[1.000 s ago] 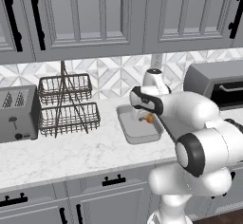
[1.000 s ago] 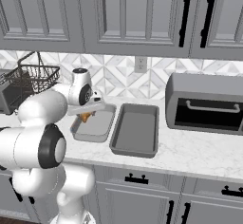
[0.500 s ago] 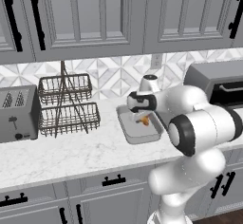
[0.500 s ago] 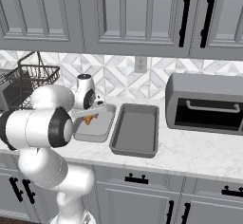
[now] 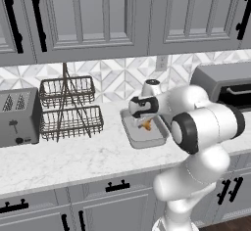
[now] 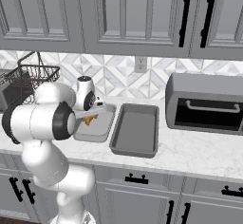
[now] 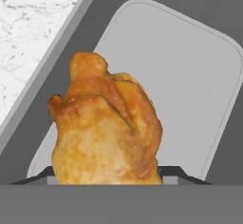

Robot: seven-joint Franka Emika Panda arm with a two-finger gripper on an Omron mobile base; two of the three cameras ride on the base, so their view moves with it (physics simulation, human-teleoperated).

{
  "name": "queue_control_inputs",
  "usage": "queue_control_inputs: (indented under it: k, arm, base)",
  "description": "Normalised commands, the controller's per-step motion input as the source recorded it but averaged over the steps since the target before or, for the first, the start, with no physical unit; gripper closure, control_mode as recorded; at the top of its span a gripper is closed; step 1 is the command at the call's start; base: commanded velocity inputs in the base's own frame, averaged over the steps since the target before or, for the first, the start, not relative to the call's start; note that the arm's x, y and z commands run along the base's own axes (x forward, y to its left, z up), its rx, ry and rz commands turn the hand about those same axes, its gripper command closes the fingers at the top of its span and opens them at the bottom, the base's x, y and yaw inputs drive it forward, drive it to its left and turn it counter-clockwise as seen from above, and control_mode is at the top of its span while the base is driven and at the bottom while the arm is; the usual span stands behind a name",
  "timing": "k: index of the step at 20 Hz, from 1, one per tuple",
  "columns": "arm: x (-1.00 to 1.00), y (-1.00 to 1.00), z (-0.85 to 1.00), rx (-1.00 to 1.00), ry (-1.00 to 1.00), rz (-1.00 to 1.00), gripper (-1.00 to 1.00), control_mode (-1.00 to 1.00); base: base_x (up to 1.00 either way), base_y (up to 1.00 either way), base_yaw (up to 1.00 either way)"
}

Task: Place one cucumber and one chicken drumstick in each tupperware on the nearby counter, to pack two identical lunches.

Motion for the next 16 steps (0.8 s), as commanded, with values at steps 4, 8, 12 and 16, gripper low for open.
queue_control_inputs:
  k: [4,8,12,16]
  arm:
    - [0.23,0.13,-0.05,0.0,0.0,0.11,1.0,-1.0]
    - [0.15,0.09,-0.02,0.0,0.0,0.15,1.0,-1.0]
    - [0.0,0.0,-0.02,0.0,0.0,0.02,1.0,-1.0]
    - [0.0,0.27,-0.19,0.0,0.0,0.0,1.0,-1.0]
  base:
    - [0.0,0.0,0.0]
    - [0.0,0.0,0.0]
    - [0.0,0.0,0.0]
    - [0.0,0.0,0.0]
